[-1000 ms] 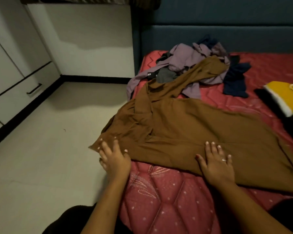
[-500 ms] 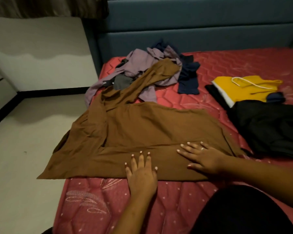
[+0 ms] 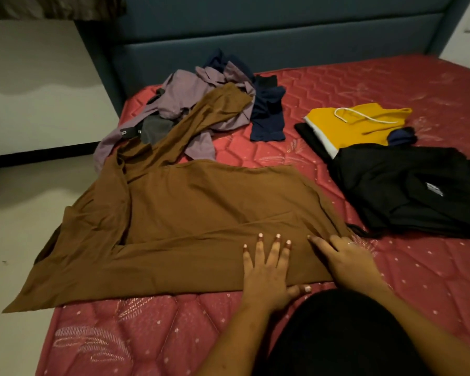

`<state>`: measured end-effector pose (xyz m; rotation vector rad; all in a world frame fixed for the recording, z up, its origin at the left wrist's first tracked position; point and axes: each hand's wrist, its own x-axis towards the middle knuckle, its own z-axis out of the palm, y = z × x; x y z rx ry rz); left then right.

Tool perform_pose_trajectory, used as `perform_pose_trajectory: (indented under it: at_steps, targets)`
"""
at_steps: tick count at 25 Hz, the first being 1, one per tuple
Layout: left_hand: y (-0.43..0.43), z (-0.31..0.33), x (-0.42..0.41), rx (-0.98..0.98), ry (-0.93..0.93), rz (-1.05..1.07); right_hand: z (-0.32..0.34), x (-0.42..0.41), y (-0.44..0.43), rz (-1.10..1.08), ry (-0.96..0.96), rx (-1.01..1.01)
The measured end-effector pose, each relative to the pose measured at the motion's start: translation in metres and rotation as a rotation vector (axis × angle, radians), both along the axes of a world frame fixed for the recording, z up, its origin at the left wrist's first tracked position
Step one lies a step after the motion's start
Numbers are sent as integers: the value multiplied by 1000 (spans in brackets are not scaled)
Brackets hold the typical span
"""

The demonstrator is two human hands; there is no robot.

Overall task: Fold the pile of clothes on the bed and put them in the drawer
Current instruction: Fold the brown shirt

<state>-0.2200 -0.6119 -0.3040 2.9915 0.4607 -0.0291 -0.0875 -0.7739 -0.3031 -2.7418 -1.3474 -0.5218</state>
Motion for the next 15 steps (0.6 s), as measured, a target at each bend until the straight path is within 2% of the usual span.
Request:
perform_pose_trajectory:
  at_steps: [2,5,8,11,15]
  targets:
    - [3,0,-1,22,-23,-37,-4,-2,-2,-45,29,-15]
    - [2,-3,-4,26,-53,-82,-6,-7,-3,-49,48,70]
    - [0,-5,-4,25,-79,-100,3,-8,-7,-174,72,148]
    - [0,-4,-4,28,-88,-92,14,-9,-11,-373,181,283]
    - [1,-6,-5,23,-62,-101,12,-12,-20,-431,350,523]
